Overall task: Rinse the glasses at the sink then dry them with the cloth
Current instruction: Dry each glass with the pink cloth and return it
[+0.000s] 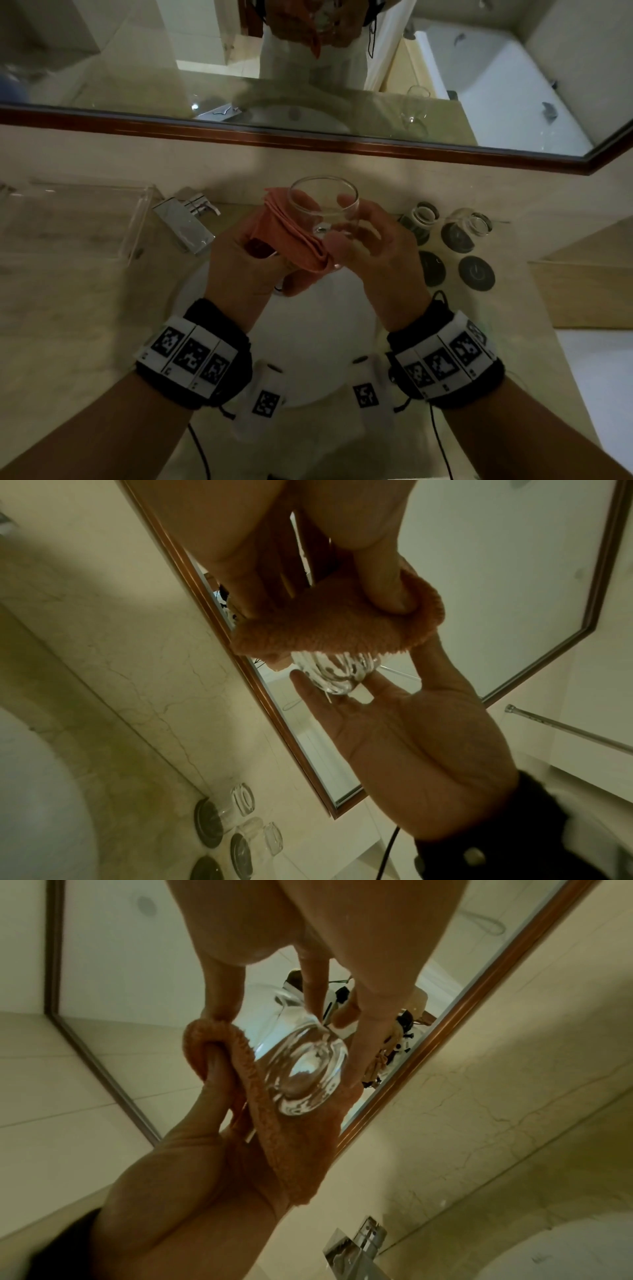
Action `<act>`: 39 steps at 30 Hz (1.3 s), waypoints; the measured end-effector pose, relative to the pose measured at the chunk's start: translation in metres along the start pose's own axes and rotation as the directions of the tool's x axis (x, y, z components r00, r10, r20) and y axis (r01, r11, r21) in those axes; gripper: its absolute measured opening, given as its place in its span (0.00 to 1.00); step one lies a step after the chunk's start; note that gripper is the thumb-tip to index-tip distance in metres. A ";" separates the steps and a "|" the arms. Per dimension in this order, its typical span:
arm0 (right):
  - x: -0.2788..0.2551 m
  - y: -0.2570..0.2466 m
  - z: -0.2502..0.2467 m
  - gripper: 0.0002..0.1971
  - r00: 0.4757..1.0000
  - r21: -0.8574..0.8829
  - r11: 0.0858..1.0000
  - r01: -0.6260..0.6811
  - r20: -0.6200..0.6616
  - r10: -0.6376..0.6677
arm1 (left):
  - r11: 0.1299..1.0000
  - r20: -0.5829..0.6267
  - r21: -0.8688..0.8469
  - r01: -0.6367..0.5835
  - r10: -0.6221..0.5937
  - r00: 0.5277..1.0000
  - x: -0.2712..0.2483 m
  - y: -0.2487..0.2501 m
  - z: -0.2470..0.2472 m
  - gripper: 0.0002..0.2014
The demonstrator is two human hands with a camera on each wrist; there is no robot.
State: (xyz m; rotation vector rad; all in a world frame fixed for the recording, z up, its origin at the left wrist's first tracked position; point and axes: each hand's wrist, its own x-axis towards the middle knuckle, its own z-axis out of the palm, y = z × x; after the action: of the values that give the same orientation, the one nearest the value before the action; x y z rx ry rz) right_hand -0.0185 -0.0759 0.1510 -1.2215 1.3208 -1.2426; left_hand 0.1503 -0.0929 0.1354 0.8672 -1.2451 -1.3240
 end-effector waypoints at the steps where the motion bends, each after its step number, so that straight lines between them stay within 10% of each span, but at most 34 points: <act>1: 0.000 0.000 -0.002 0.27 1.000 0.019 1.000 -0.002 0.010 0.002 | 1.000 -0.002 -0.001 -0.006 0.006 1.000 0.000 0.000 0.000 0.17; 9: -0.009 -0.005 -0.002 0.23 0.997 0.227 0.972 -0.059 0.070 0.044 | 0.999 0.014 -0.010 -0.042 0.042 0.999 -0.001 0.002 0.000 0.16; 17: -0.011 -0.011 -0.008 0.37 0.994 -0.075 0.992 0.105 0.044 -0.102 | 0.976 -0.033 -0.188 0.110 -0.118 0.992 -0.008 0.009 0.012 0.07; 22: -0.010 -0.011 -0.016 0.36 0.890 -0.594 0.693 0.408 0.088 -0.448 | 0.997 -0.046 -0.069 0.047 -0.050 0.998 -0.007 0.014 0.010 0.05; 29: 0.000 -0.005 -0.012 0.28 0.795 -0.702 0.451 0.551 0.278 -0.539 | 0.988 0.107 -0.024 0.154 -0.151 0.983 -0.002 0.004 0.007 0.18; 35: 0.006 0.000 -0.011 0.43 0.871 -0.574 0.656 0.491 0.294 -0.394 | 0.980 0.128 -0.052 0.190 -0.182 0.975 0.003 0.003 0.001 0.22; 39: 0.010 -0.007 -0.014 0.45 0.973 -0.493 0.855 0.162 0.226 -0.053 | 0.989 0.104 -0.026 0.145 -0.141 0.985 0.006 0.003 -0.003 0.21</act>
State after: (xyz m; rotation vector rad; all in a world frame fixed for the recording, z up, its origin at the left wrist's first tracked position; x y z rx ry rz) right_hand -0.0330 -0.0848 0.1586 -1.7685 1.4911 -0.8260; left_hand 0.1530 -0.0993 0.1390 0.8882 -1.2540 -1.5159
